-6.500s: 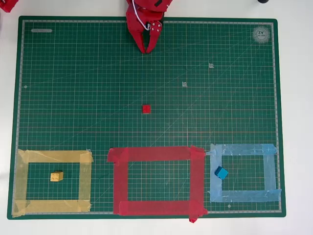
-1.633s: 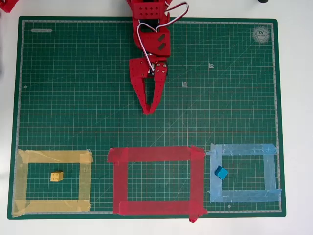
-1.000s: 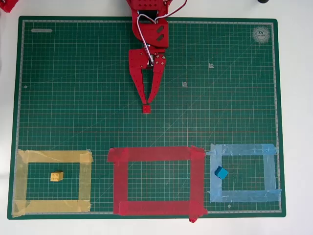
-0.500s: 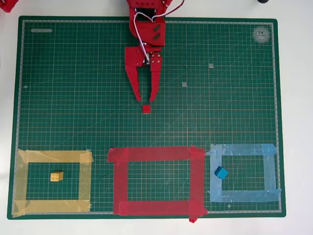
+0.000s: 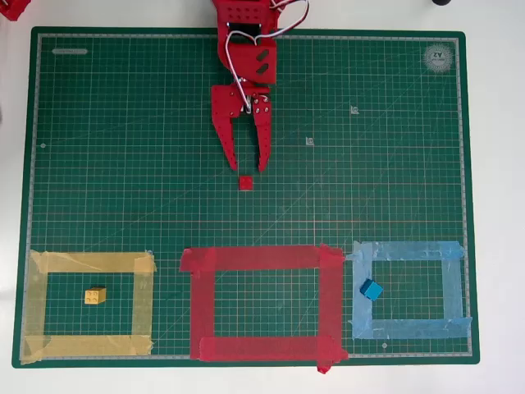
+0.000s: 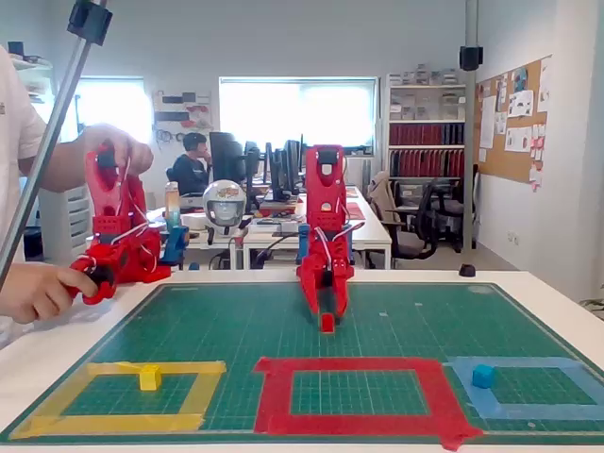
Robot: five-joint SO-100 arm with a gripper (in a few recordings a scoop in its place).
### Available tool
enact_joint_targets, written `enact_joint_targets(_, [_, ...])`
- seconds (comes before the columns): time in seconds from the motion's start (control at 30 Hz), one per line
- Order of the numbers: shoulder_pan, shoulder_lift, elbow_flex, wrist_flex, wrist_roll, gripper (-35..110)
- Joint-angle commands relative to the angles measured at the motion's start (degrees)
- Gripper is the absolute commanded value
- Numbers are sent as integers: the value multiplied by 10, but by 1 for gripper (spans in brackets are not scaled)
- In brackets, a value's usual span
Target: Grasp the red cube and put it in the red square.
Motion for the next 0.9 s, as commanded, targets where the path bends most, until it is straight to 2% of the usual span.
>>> enact_joint_targets(0.0, [9, -20, -33, -22, -12, 17])
enact_joint_targets(0.77, [7, -98, -116, -18, -12, 17])
enact_joint_targets(0.87, [5, -98, -116, -18, -12, 8])
